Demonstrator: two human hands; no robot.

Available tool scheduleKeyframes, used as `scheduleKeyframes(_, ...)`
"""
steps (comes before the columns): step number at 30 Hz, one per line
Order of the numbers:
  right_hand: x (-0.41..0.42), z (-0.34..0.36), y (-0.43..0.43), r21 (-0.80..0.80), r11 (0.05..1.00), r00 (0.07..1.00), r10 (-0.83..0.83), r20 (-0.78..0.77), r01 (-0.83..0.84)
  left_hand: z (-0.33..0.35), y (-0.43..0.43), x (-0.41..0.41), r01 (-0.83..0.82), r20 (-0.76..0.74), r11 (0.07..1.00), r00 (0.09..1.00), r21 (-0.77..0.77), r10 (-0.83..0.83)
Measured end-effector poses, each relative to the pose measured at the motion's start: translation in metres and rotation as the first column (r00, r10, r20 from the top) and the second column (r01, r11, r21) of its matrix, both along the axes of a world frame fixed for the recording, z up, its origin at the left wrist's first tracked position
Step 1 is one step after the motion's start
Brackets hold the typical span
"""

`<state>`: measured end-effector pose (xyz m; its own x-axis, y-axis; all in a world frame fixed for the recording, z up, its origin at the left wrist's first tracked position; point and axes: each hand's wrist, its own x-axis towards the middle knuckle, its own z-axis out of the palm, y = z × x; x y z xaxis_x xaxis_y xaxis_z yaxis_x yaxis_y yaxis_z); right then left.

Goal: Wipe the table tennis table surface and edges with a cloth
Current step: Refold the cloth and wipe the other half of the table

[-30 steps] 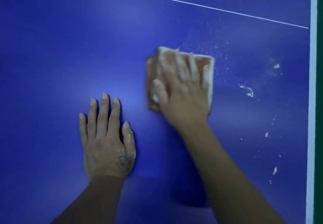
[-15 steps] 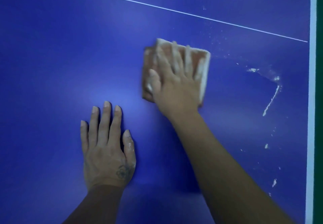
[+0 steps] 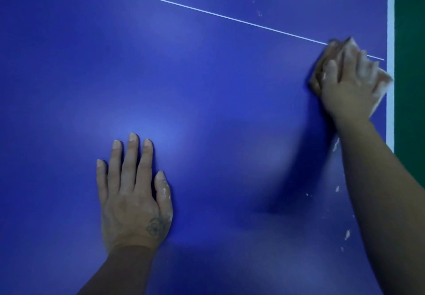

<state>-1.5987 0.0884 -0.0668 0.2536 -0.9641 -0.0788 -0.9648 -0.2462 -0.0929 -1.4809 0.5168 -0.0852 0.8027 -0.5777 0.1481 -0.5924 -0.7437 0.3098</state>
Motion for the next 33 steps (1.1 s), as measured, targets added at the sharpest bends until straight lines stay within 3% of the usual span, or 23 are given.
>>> scheduleKeyframes(4,0.009,0.000,0.021,-0.016,1.000,1.000,0.009,0.003,-0.009,0.001,0.001,0.000,0.012,-0.014,1.000,1.000,0.014,-0.012)
scheduleKeyframes(7,0.042,0.000,0.061,-0.070,0.975,0.978,0.211,-0.002,-0.210,0.000,0.004,0.002,0.024,-0.009,0.999,1.000,0.027,-0.023)
scheduleKeyframes(10,0.067,-0.004,0.097,-0.059,0.893,0.892,0.449,0.050,-0.446,-0.003,0.006,0.002,0.026,-0.005,0.999,1.000,0.022,-0.025)
scheduleKeyframes(13,0.057,-0.002,0.076,-0.072,0.843,0.838,0.538,0.085,-0.534,-0.004,0.005,0.001,0.027,0.012,1.000,1.000,0.014,-0.027)
scheduleKeyframes(15,0.034,0.000,0.036,-0.106,0.874,0.877,0.479,0.033,-0.473,-0.005,0.004,0.001,0.024,0.020,1.000,1.000,0.014,-0.024)
scheduleKeyframes(19,-0.023,0.003,-0.031,-0.054,0.982,0.984,0.179,0.006,-0.178,-0.002,0.003,0.001,0.023,0.026,1.000,0.999,0.005,-0.023)
scheduleKeyframes(25,-0.027,0.003,0.006,0.011,1.000,1.000,-0.003,0.012,0.003,-0.001,0.002,0.002,0.019,0.023,1.000,1.000,0.021,-0.019)
scheduleKeyframes(29,0.002,0.000,0.085,-0.025,0.974,0.973,0.228,0.033,-0.227,-0.001,0.002,0.001,0.012,0.018,1.000,1.000,0.023,-0.012)
scheduleKeyframes(33,-0.012,-0.003,0.130,-0.025,0.820,0.818,0.573,0.060,-0.572,0.005,0.000,-0.002,0.007,0.006,1.000,1.000,0.030,-0.007)
